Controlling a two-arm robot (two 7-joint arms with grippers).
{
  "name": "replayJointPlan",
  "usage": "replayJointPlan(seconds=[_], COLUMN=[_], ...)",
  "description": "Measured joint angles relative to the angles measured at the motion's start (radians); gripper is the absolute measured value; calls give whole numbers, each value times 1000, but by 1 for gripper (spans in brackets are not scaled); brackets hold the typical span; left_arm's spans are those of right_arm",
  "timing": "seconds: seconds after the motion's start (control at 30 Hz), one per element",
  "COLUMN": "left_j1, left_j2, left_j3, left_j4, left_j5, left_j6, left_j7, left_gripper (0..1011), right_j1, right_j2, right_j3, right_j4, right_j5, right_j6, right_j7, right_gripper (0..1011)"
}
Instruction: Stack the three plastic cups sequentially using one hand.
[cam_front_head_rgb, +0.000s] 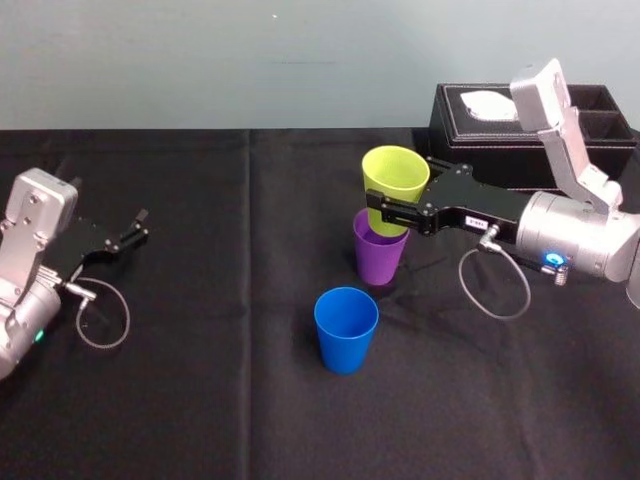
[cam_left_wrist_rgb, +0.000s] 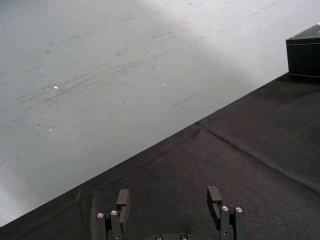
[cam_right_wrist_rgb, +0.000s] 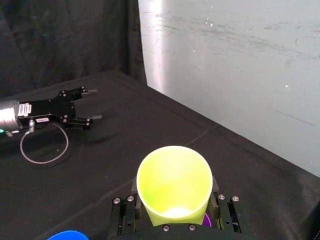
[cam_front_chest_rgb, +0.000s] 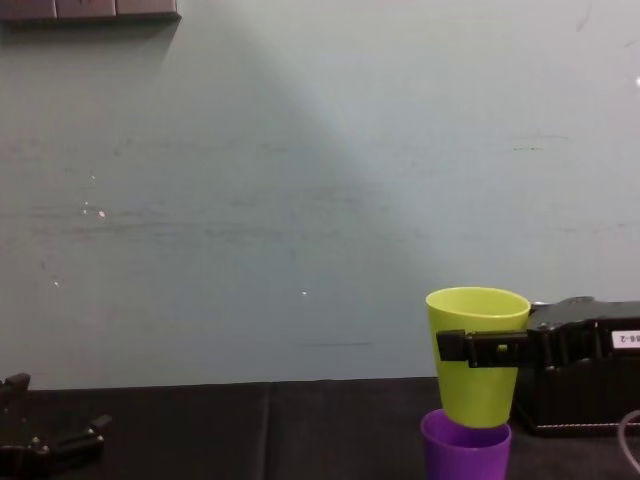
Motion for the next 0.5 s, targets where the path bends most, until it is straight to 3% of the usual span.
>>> replayJointPlan(seconds=[0.5], left_j1=[0], left_j2=[0], left_j3=[0], left_j4=[0], left_j5=[0], left_j6=[0], left_j7=[0], left_gripper=[1011], right_j1=[45], right_j2=[-39], right_j3=[-32], right_j4=[101], right_j5=[-11], right_j6=[-31], right_j7=[23], right_gripper=[741])
